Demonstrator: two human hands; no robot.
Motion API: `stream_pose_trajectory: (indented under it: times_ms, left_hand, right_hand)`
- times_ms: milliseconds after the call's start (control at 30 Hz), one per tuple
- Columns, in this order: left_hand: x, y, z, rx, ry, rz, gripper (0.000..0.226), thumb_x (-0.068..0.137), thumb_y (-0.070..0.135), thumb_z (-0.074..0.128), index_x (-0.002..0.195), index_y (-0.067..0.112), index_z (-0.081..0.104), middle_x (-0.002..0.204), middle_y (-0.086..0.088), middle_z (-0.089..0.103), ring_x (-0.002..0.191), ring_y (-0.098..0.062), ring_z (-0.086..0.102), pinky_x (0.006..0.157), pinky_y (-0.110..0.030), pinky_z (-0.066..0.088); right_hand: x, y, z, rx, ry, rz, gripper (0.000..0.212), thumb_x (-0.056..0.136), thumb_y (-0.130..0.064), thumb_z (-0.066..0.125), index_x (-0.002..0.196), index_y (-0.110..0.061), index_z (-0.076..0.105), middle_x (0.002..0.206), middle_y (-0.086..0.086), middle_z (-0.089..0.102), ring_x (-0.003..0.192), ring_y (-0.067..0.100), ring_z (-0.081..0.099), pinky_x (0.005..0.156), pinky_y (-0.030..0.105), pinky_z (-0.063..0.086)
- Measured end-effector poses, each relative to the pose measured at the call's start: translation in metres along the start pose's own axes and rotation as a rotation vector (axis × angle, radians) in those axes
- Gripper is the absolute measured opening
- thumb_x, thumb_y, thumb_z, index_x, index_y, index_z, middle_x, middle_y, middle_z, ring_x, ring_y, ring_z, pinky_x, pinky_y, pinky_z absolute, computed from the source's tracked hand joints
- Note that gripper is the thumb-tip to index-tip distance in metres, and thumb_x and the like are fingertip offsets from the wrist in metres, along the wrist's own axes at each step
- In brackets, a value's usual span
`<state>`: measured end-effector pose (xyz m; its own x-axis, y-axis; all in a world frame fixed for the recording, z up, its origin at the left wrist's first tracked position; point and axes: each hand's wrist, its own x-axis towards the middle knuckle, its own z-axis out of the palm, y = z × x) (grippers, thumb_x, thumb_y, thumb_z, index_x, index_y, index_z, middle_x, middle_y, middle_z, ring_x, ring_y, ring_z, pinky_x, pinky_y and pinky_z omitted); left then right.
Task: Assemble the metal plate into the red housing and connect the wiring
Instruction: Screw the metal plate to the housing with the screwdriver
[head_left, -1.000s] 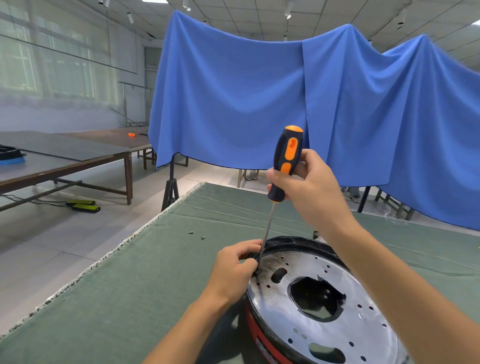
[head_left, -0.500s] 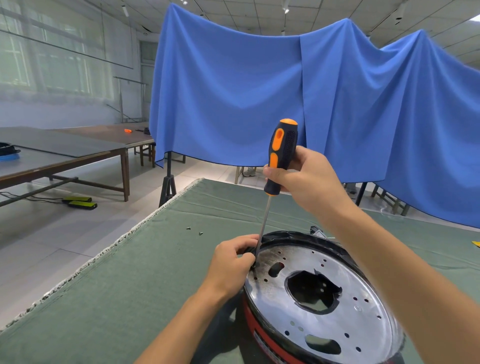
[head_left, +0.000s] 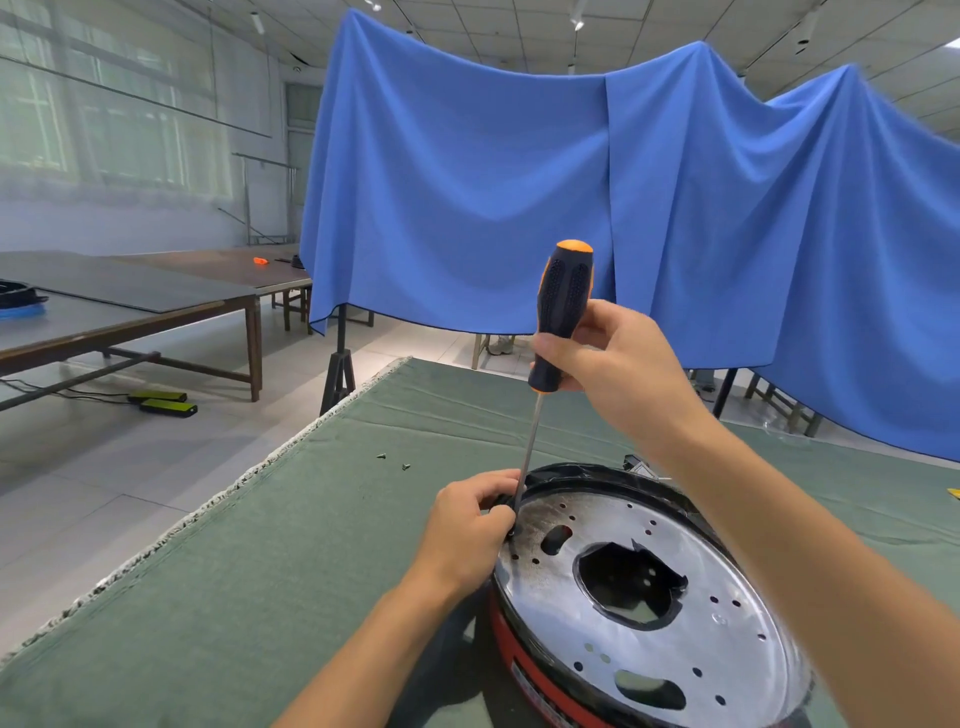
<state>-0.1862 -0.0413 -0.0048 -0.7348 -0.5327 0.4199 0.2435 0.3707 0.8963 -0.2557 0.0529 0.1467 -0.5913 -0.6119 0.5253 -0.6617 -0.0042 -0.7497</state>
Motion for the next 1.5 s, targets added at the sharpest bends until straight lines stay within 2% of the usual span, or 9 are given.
stream_pose_trajectory:
  times_ms: [200, 367, 533, 667, 900, 1033, 1133, 1300, 1500]
  left_hand:
    - [0.0, -0.001, 0.002, -0.001, 0.006, -0.003, 0.043, 0.061, 0.005, 0.045, 0.079, 0.031, 0.074, 0.093, 0.03, 0.07, 0.096, 0.005, 0.065, 0.084, -0.014, 0.05]
    - [0.0, -0.001, 0.0, 0.01, -0.026, -0.016, 0.044, 0.061, 0.005, 0.044, 0.084, 0.025, 0.076, 0.099, 0.023, 0.071, 0.101, 0.002, 0.064, 0.091, -0.022, 0.051]
    - [0.002, 0.006, -0.007, 0.09, -0.129, -0.066, 0.051, 0.071, -0.016, 0.045, 0.102, 0.01, 0.074, 0.104, 0.031, 0.061, 0.091, 0.026, 0.053, 0.077, 0.002, 0.039]
    - [0.002, 0.001, -0.008, 0.197, -0.168, -0.148, 0.034, 0.077, -0.009, 0.056, 0.101, 0.008, 0.074, 0.113, 0.014, 0.063, 0.098, -0.004, 0.063, 0.09, -0.02, 0.049]
    - [0.005, -0.003, -0.005, 0.265, -0.146, -0.154, 0.021, 0.089, 0.02, 0.062, 0.076, 0.012, 0.076, 0.06, 0.017, 0.063, 0.038, 0.008, 0.045, 0.046, -0.006, 0.032]
    - [0.003, -0.002, -0.005, 0.229, -0.071, -0.147, 0.016, 0.086, 0.011, 0.062, 0.091, 0.017, 0.076, 0.075, 0.008, 0.071, 0.075, -0.001, 0.064, 0.074, -0.019, 0.049]
    - [0.001, -0.001, -0.004, 0.172, -0.015, -0.151, 0.027, 0.086, 0.01, 0.057, 0.098, 0.033, 0.067, 0.092, 0.006, 0.07, 0.086, -0.009, 0.066, 0.082, -0.026, 0.052]
    - [0.001, -0.002, -0.006, 0.161, 0.002, -0.152, 0.02, 0.079, 0.034, 0.051, 0.094, 0.033, 0.064, 0.089, 0.007, 0.071, 0.084, -0.008, 0.067, 0.082, -0.035, 0.053]
    - [0.003, -0.013, -0.01, 0.205, 0.058, -0.15, 0.014, 0.091, 0.023, 0.058, 0.083, 0.03, 0.067, 0.08, 0.006, 0.072, 0.08, -0.011, 0.067, 0.079, -0.033, 0.052]
  right_hand:
    - [0.002, 0.008, 0.004, -0.225, 0.258, 0.039, 0.032, 0.073, -0.046, 0.076, 0.075, -0.028, 0.05, 0.065, -0.02, 0.058, 0.061, -0.007, 0.057, 0.057, 0.012, 0.036]
    - [-0.001, 0.011, 0.003, -0.111, 0.285, 0.02, 0.024, 0.076, -0.039, 0.076, 0.079, -0.027, 0.056, 0.066, -0.017, 0.059, 0.066, 0.003, 0.059, 0.069, 0.036, 0.052]
    - [-0.005, 0.007, 0.009, -0.091, 0.233, -0.034, 0.014, 0.08, -0.032, 0.073, 0.085, -0.023, 0.064, 0.074, -0.01, 0.068, 0.071, 0.015, 0.068, 0.069, 0.048, 0.057]
    - [-0.005, 0.004, 0.012, -0.06, 0.216, -0.059, 0.015, 0.082, -0.03, 0.072, 0.089, -0.02, 0.064, 0.08, -0.005, 0.069, 0.071, 0.019, 0.069, 0.068, 0.048, 0.057]
    - [0.01, -0.027, -0.004, 0.05, 0.396, -0.132, 0.026, 0.077, -0.035, 0.076, 0.08, -0.024, 0.052, 0.075, -0.012, 0.061, 0.061, 0.017, 0.069, 0.057, 0.038, 0.056]
    - [-0.001, -0.008, -0.004, 0.072, 0.408, -0.08, 0.021, 0.079, -0.031, 0.074, 0.082, -0.024, 0.055, 0.081, -0.009, 0.064, 0.077, 0.018, 0.069, 0.07, 0.043, 0.056]
    - [-0.015, 0.009, -0.007, 0.098, 0.462, -0.078, 0.018, 0.077, -0.035, 0.076, 0.083, -0.033, 0.059, 0.08, -0.014, 0.053, 0.064, 0.002, 0.058, 0.067, 0.021, 0.048]
    - [-0.033, 0.02, -0.017, 0.227, 0.264, -0.088, 0.016, 0.086, -0.021, 0.065, 0.099, -0.028, 0.059, 0.056, -0.003, 0.066, 0.036, 0.017, 0.053, 0.039, 0.019, 0.039]
    - [-0.044, 0.037, -0.016, 0.569, -0.081, 0.289, 0.029, 0.082, -0.037, 0.047, 0.105, -0.024, 0.059, 0.089, 0.017, 0.074, 0.082, 0.034, 0.072, 0.053, 0.031, 0.056]
